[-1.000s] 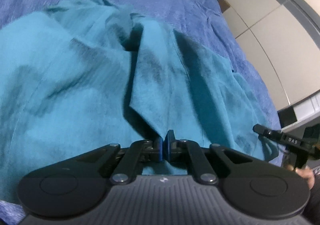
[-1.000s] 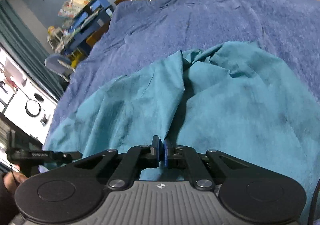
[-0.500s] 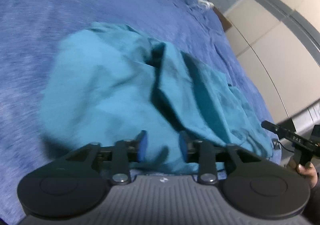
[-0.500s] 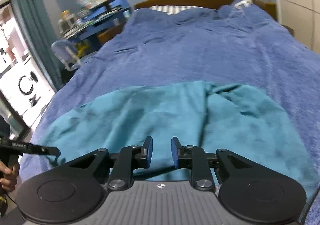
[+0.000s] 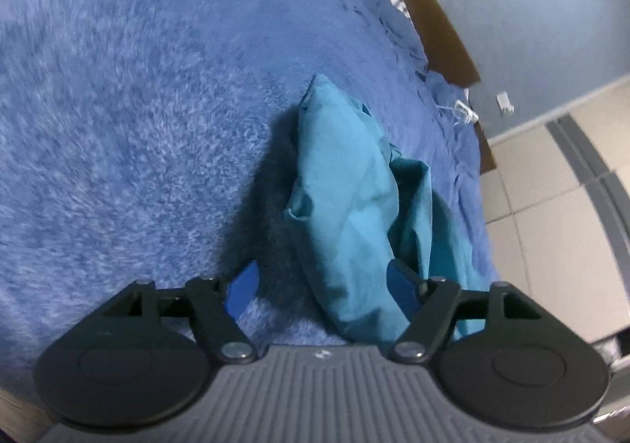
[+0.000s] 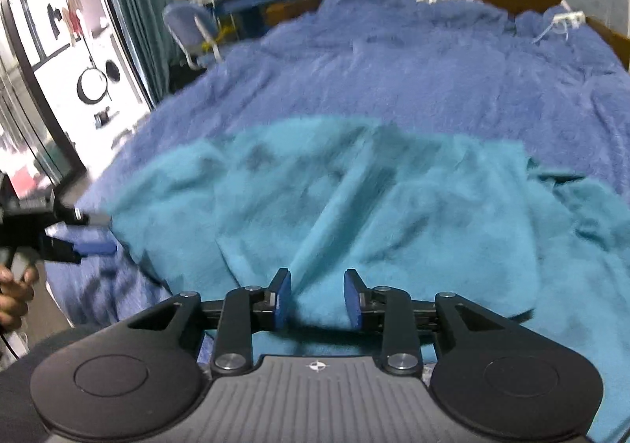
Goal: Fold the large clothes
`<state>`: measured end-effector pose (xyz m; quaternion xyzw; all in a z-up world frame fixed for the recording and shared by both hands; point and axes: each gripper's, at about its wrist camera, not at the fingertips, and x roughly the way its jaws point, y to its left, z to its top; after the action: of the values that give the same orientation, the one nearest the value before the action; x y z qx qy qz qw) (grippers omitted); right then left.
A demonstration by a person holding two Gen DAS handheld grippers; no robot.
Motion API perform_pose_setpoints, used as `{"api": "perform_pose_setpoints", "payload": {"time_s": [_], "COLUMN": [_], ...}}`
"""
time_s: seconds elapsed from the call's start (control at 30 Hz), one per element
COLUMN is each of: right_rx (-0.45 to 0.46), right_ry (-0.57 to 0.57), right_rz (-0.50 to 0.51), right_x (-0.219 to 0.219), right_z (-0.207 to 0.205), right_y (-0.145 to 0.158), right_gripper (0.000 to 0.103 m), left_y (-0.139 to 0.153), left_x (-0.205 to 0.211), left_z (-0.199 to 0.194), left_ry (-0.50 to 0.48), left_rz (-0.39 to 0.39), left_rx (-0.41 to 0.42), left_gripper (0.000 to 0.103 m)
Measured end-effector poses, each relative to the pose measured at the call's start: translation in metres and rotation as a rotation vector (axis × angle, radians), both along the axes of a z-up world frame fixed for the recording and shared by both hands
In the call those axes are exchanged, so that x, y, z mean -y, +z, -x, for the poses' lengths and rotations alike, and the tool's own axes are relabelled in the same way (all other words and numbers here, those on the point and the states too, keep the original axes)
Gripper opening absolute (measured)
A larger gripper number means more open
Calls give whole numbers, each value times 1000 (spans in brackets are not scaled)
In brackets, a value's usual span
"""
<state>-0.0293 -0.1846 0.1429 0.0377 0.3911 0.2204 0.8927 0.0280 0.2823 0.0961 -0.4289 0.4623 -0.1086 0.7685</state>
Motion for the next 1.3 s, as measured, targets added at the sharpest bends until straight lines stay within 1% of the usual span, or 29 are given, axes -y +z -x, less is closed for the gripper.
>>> {"api": "perform_pose_setpoints", "payload": {"time_s": [0.1,0.2,0.3,0.4,0.47,0.5,0.53,0.63,0.7,0.77,0.87,0.97,1.07,1.1,1.2,1.3], "right_rx": [-61,-75,-83,-80,-76,-74,-74,-73,-74,-81,-94,-107,-123,-130,-145,-142], "right_ry": [6,10,18,24,25,25,25,25,26,28,32,28,28,30,27,11], "right_rz": [44,69,86,105,116,120,121,118,118,117,114,91,57,41,-2,-40], "right_x": [-10,-15,-18,-19,-20,-20,-20,-18,-18,-16,-14,-10,-5,-3,0,7], "right_z": [-7,-8,-6,-5,-5,-5,-7,-6,-5,-6,-7,-9,-10,-10,-11,-11], "right_y": [-25,-31,-35,-38,-39,-39,-39,-38,-37,-39,-40,-40,-40,-40,-40,-36], "right_gripper": [32,33,33,33,33,33,33,33,33,33,33,34,38,41,46,47], "left_y": [-18,-34,-42,-40,-31,-23,-16,7,26,47,75,97,111,115,120,122], "left_x": [9,22,33,45,53,58,62,70,80,96,125,154,180,188,205,215], "left_z": [-15,-30,-44,-54,-63,-66,-67,-69,-68,-66,-66,-65,-64,-63,-61,-62], "left_ry": [-2,-3,17,14,-15,-35,-56,-100,-141,-196,-275,-351,-420,-437,-475,-492], "left_rz": [32,57,88,90,59,23,-4,-63,-112,-158,-196,-221,-242,-248,-261,-269], "left_rx": [-35,-59,-47,-10,30,51,76,146,209,288,387,460,507,517,538,545], "left_gripper": [71,73,74,74,64,53,36,20,18,17,17,17,17,17,17,17]}}
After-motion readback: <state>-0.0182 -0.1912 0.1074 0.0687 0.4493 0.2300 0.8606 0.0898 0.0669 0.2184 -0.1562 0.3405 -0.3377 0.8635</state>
